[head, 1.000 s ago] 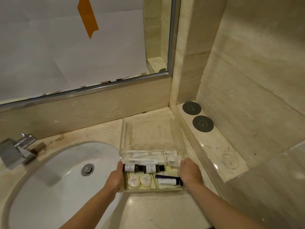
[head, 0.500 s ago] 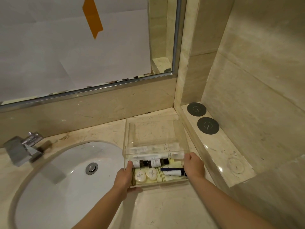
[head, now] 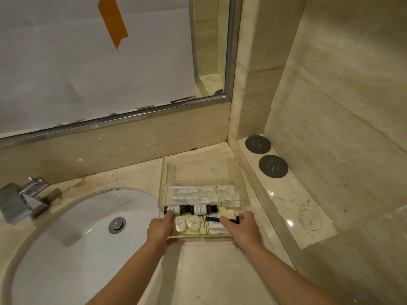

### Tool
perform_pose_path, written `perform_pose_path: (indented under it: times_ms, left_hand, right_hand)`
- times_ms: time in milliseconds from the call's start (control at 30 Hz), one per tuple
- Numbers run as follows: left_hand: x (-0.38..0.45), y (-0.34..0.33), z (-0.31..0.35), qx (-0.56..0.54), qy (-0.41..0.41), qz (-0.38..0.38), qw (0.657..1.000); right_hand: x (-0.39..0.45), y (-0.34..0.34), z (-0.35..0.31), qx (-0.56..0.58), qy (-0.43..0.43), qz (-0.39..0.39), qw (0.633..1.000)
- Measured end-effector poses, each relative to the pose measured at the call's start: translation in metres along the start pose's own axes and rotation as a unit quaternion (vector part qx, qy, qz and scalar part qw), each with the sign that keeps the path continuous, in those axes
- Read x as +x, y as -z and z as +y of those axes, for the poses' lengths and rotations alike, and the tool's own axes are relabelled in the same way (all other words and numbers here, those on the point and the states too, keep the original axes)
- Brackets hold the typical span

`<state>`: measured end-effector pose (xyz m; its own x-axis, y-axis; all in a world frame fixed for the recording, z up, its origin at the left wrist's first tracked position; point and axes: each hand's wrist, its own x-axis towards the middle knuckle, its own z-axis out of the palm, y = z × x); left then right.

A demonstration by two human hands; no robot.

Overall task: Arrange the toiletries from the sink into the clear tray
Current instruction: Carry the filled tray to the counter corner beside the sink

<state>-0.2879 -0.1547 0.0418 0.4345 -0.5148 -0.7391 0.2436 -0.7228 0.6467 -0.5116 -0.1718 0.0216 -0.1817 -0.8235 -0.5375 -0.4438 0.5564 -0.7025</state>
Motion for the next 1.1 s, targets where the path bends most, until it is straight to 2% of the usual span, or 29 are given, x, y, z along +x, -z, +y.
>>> perform_pose_path:
  times_ms: [200, 433, 700, 833, 1100]
  left_hand:
    - [0.014, -0.002, 0.0, 0.002, 0.024, 0.012, 1.0]
    - [-0.004, -0.014, 0.019, 0.004, 0.008, 0.077, 0.997]
    - [-0.006, -0.007, 0.032, -0.034, -0.024, 0.06, 0.997]
    - [-0.003, -0.008, 0.034, -0.047, -0.036, 0.028, 0.998]
    - [-0.004, -0.015, 0.039, -0.098, -0.015, 0.017, 0.995]
  right_hand:
    - [0.008, -0.005, 0.001, -0.015, 0.023, 0.028, 0.999]
    - [0.017, -0.011, -0.01, -0.017, 0.012, 0.067, 0.998]
    - [0.025, -0.021, -0.012, 0.048, -0.028, 0.101, 0.993]
    - [0.027, -0.023, -0.015, 0.1, -0.059, 0.133, 0.984]
    - [0.067, -0.045, 0.005, 0.089, -0.058, 0.154, 0.982]
